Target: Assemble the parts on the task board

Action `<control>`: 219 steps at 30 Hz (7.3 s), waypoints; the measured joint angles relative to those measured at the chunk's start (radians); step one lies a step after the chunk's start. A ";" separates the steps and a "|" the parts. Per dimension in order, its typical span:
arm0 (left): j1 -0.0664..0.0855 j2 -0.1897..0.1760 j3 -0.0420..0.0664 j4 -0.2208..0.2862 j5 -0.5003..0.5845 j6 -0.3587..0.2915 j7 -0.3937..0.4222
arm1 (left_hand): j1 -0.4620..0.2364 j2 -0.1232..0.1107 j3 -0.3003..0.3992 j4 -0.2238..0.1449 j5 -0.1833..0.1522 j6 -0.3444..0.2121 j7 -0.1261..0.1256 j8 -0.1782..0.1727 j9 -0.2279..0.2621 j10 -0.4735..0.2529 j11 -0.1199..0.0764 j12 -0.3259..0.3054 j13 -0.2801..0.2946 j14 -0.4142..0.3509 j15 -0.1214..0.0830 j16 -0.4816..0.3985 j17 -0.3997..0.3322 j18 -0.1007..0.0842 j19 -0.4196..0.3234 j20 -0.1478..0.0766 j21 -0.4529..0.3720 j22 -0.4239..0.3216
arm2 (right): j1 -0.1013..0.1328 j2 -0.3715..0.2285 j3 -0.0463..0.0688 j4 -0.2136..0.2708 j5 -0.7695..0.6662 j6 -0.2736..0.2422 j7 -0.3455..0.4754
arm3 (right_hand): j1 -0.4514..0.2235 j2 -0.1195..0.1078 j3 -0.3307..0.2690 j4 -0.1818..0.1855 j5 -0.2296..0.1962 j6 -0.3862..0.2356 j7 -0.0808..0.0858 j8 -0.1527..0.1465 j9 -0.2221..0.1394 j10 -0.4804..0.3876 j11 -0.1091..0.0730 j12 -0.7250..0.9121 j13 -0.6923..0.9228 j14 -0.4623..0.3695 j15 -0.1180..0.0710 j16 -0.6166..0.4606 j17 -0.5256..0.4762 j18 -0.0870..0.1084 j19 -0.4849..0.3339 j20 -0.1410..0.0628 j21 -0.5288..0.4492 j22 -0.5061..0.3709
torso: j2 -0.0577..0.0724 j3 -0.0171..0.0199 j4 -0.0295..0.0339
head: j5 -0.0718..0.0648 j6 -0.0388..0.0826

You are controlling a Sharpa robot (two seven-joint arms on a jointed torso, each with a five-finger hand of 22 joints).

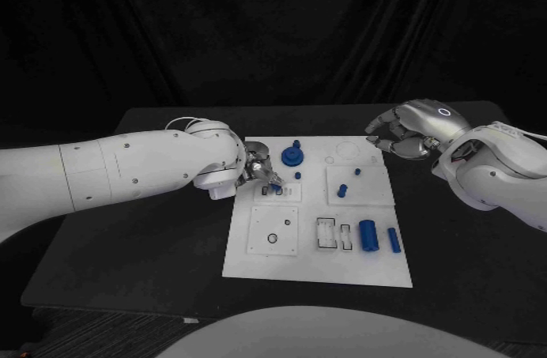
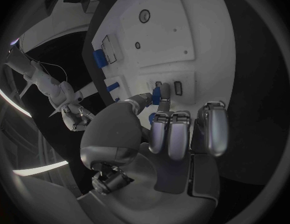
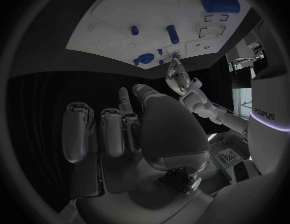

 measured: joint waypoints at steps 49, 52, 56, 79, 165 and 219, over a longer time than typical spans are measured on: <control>-0.028 -0.016 0.002 0.025 -0.046 -0.058 -0.005 | 0.000 0.000 -0.003 0.009 -0.008 -0.003 0.004 -0.007 0.005 0.003 0.003 0.000 0.000 0.000 0.000 0.000 0.000 0.000 -0.007 0.000 -0.007 0.000 | -0.004 0.003 0.000 -0.002 0.001 0.000 -0.002 | 0.004 -0.004 0.000 0.000 0.004 0.000 0.000 -0.004 0.000 0.000 0.000 0.000 0.000 0.000 0.000 0.000 0.000 0.000 0.000 0.000 0.000 0.000 | -0.001 -0.0002 0.0000 | 0.007 0.000; -0.028 -0.015 0.002 0.025 -0.046 -0.058 -0.004 | 0.000 0.000 -0.003 0.009 -0.012 -0.003 0.004 -0.007 0.005 0.003 0.003 0.000 0.000 0.000 0.000 0.000 0.000 0.000 -0.007 0.000 -0.007 0.000 | -0.004 0.004 0.000 -0.003 0.001 0.000 -0.002 | 0.004 -0.004 0.000 0.000 0.004 0.000 0.000 -0.004 0.000 0.000 0.000 0.000 0.000 0.000 0.000 0.000 0.000 0.000 0.000 0.000 0.000 0.000 | -0.001 0.0000 -0.0001 | 0.007 0.000; -0.029 -0.015 0.002 0.028 -0.047 -0.057 -0.004 | 0.000 0.000 -0.003 0.009 -0.012 -0.003 0.004 -0.006 0.006 0.003 0.003 0.000 0.000 0.000 0.000 0.000 0.000 0.000 -0.007 0.000 -0.007 0.000 | -0.004 0.004 0.000 -0.004 0.001 0.000 -0.002 | 0.004 -0.004 0.000 0.000 0.004 0.000 0.000 -0.004 0.000 0.000 0.000 0.000 0.000 0.000 0.000 0.000 0.000 0.000 0.000 0.000 0.000 0.000 | 0.000 0.0001 -0.0001 | 0.009 0.000; -0.031 -0.005 0.003 0.025 -0.047 -0.055 -0.002 | 0.000 0.000 -0.006 0.011 -0.012 -0.005 0.002 -0.008 0.006 0.003 0.003 0.000 0.000 0.000 0.000 0.000 0.000 0.000 -0.007 0.000 -0.007 0.000 | -0.005 0.006 0.000 -0.006 0.001 0.000 -0.002 | 0.004 -0.004 0.000 0.000 0.004 0.000 0.000 -0.004 0.000 0.000 0.000 0.000 0.000 0.000 0.000 0.000 0.000 0.000 0.000 0.000 0.000 0.000 | 0.000 0.0003 0.0004 | 0.011 0.000; -0.034 -0.006 0.003 0.006 -0.046 -0.017 0.023 | -0.009 0.042 -0.190 0.121 0.090 -0.083 0.006 0.105 0.101 0.001 0.018 -0.040 0.000 0.002 0.019 -0.005 0.000 0.016 -0.034 0.012 -0.072 0.000 | -0.013 0.006 0.000 -0.012 0.001 0.003 -0.002 | 0.004 -0.004 0.004 -0.004 0.004 0.000 0.000 -0.004 0.000 0.000 0.000 0.000 0.000 0.000 0.000 -0.004 0.000 0.000 0.000 0.000 -0.004 0.000 | 0.000 0.0000 -0.0001 | 0.016 0.000; -0.038 -0.030 0.000 0.034 -0.047 -0.090 0.040 | 0.045 0.013 -0.145 0.076 0.104 -0.118 -0.008 0.160 0.192 0.003 0.010 -0.040 0.000 0.004 0.010 -0.005 0.000 0.016 -0.026 0.005 -0.076 0.000 | -0.019 0.006 0.000 -0.017 0.001 0.004 -0.002 | 0.004 -0.004 0.004 -0.004 0.004 0.000 0.000 -0.004 0.000 0.000 0.000 0.000 0.001 0.000 0.000 -0.004 0.000 0.000 0.000 0.000 -0.004 0.000 | 0.000 -0.0004 -0.0005 | 0.016 0.000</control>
